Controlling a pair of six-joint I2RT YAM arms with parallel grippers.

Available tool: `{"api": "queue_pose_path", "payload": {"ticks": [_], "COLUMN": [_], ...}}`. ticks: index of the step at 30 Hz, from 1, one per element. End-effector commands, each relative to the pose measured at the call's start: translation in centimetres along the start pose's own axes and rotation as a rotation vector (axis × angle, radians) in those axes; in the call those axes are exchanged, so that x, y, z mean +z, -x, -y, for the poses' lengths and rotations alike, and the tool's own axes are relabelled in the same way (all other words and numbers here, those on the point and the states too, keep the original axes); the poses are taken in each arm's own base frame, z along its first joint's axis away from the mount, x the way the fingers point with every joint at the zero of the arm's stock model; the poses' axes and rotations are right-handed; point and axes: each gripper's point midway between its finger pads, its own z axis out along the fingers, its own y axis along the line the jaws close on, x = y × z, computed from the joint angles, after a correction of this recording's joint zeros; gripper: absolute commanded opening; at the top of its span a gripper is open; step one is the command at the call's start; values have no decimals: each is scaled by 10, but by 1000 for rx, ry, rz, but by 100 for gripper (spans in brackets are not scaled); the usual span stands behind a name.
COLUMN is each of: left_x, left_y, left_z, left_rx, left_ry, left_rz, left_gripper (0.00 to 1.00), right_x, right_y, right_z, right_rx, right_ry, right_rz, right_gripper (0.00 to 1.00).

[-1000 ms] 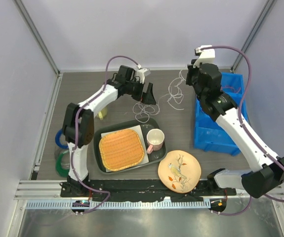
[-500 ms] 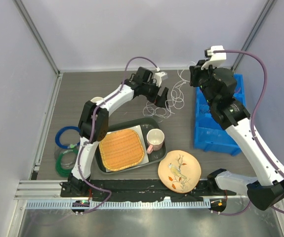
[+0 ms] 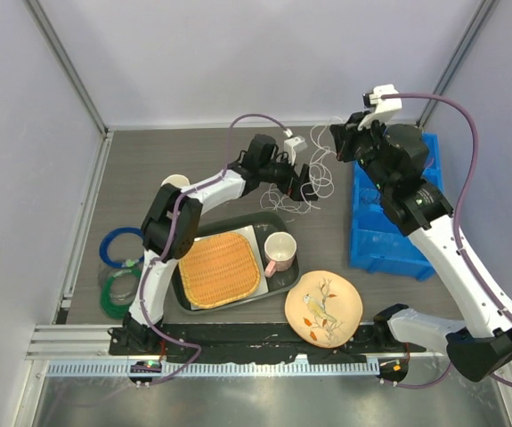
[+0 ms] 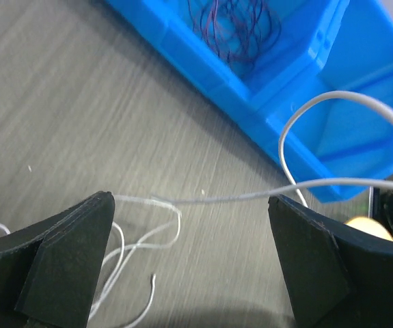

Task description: Untangle the cables

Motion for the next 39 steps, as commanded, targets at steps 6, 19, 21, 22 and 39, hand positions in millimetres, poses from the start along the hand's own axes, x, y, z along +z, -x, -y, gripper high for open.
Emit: {"api": "queue_pose_path", "payload": {"ticks": [6, 19, 21, 22, 39], "left_x": [18, 1, -22, -39, -232], "left_y": [83, 104, 111, 115, 69], "left_z": [18, 0, -10, -25, -157], "left_rx": [95, -25, -66, -87, -349], "left_ry": [-30, 29, 90, 133, 894], "left_rz": [279, 391, 433, 453, 457], "left_gripper": [98, 4, 0, 0, 0], "right_x": [-25, -23, -20, -16, -45], "right_y": [30, 35, 35, 31, 36], "right_z": [-38, 13, 34, 42, 153], "right_rx": [18, -24, -30, -46, -135], "right_ry": [219, -56, -179, -225, -847], "right_rz": [72, 103, 110, 102, 157], "right_gripper": [1, 1, 1, 1, 1]}}
